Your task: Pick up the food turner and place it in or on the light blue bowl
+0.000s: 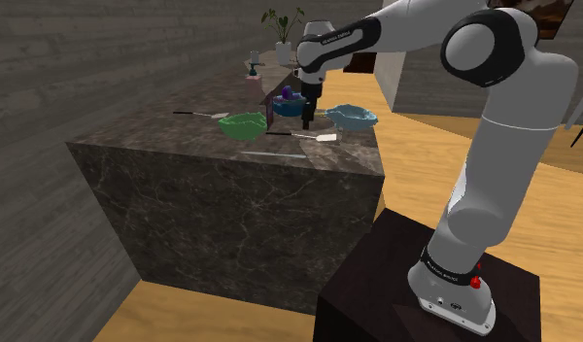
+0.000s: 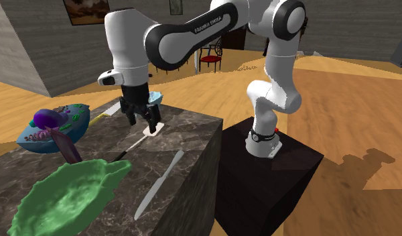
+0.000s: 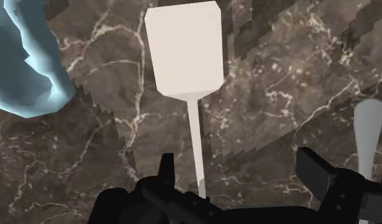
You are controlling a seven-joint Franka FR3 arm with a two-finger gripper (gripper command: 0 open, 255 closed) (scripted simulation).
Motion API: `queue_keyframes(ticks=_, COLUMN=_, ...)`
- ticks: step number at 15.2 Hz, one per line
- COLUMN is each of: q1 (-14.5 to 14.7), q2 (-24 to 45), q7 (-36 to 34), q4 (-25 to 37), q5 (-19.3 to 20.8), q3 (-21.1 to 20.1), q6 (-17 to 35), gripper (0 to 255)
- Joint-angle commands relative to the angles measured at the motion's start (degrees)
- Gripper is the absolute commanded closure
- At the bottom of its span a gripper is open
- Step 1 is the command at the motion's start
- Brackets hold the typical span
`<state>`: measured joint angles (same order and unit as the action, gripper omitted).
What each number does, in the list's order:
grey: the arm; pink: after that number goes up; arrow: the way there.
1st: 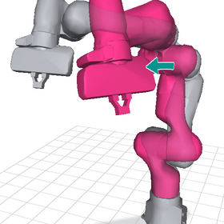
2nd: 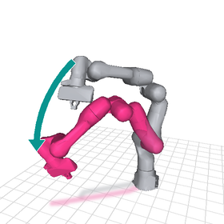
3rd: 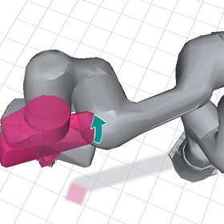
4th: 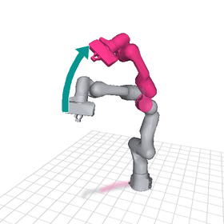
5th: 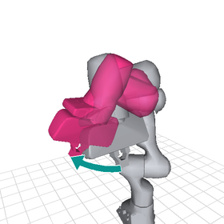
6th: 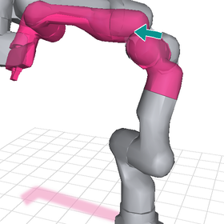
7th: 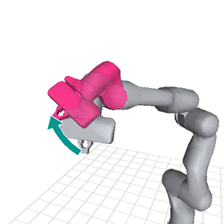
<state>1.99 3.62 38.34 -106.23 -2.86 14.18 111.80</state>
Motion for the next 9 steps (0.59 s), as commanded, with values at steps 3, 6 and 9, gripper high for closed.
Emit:
queue_keyframes(ticks=3, q1=-0.90, q2=7.30, q7=4.90, q4=7.73, q5=-2.73, q3=-0.05, q6=0.06, gripper=0)
queue_keyframes(ticks=6, q1=-0.90, q2=7.87, q7=5.05, q4=6.16, q5=-2.93, q3=-0.16, q6=2.18, gripper=0)
queue_keyframes(ticks=9, q1=-0.89, q2=8.54, q7=5.21, q4=4.72, q5=-3.18, q3=-0.24, q6=4.27, gripper=0)
